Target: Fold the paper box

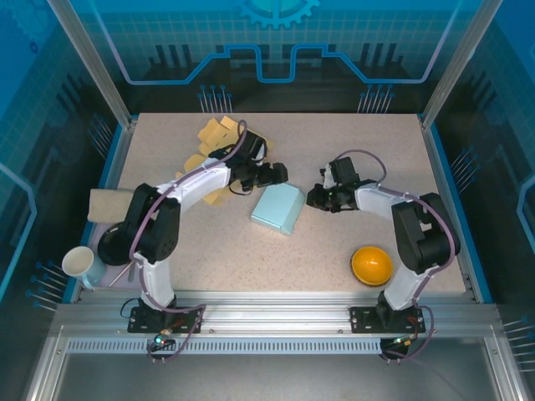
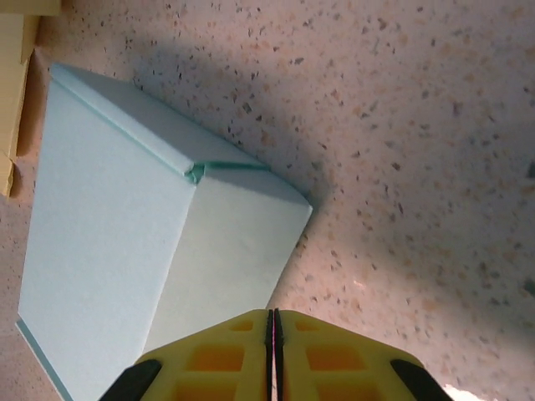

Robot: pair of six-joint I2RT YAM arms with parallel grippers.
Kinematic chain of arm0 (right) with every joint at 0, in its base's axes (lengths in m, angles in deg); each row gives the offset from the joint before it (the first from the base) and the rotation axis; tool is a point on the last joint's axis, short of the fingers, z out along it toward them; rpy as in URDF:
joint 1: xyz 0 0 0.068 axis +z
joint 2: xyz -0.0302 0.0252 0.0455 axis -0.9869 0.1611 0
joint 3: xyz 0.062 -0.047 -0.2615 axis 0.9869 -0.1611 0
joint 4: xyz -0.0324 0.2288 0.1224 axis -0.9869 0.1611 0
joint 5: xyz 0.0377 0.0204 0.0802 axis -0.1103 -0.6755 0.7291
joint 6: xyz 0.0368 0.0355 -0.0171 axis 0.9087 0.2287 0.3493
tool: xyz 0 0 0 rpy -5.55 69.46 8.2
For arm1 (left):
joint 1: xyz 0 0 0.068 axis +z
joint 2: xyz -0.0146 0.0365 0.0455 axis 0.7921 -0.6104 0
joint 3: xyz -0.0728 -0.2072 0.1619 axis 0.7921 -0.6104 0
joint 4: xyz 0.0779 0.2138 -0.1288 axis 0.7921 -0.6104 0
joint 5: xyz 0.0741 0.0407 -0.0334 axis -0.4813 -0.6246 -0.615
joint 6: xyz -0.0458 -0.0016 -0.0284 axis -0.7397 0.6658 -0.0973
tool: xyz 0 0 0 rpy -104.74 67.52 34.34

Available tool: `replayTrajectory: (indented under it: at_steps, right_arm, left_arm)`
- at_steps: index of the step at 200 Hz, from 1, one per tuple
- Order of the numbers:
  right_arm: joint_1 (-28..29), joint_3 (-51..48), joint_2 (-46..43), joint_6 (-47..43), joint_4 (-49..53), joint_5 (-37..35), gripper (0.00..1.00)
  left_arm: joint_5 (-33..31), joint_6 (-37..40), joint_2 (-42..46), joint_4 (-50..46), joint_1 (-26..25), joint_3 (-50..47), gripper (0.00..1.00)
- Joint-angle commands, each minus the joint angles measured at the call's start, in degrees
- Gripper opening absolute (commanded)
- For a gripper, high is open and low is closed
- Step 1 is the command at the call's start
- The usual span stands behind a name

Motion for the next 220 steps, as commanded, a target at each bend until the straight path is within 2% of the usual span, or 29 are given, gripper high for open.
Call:
replayTrajectory:
  at_steps: [1,88,152,184,220]
  right_arm:
    - [-0.9,2.8,3.0,-0.7,0.2,2.4,0.11]
    - [-1.5,5.0,7.4,-1.6,0.1,4.5,0.11]
    - [-1.6,5.8,9.1,-2.5,-1.6,6.5,0.11]
    - [-1.6,6.5,10.3,-3.3,-3.4,9.4,0.11]
    - [-1.2,6.2,11.8,-2.4,-10.3,17.3,0.11]
  left_arm:
    - [1.8,7.3,-3.2,2.1,0.5,3.3,0.90]
    - [2.5,8.6,-8.8,0.8,0.9,5.9,0.88]
    - [7.9,5.8,-11.1,3.7,0.5,5.7,0.85]
    - [10.8,5.4,-12.8,4.8,-0.9,6.1,0.83]
    - [14.0,5.1,-15.0,6.1,-4.5,7.4,0.80]
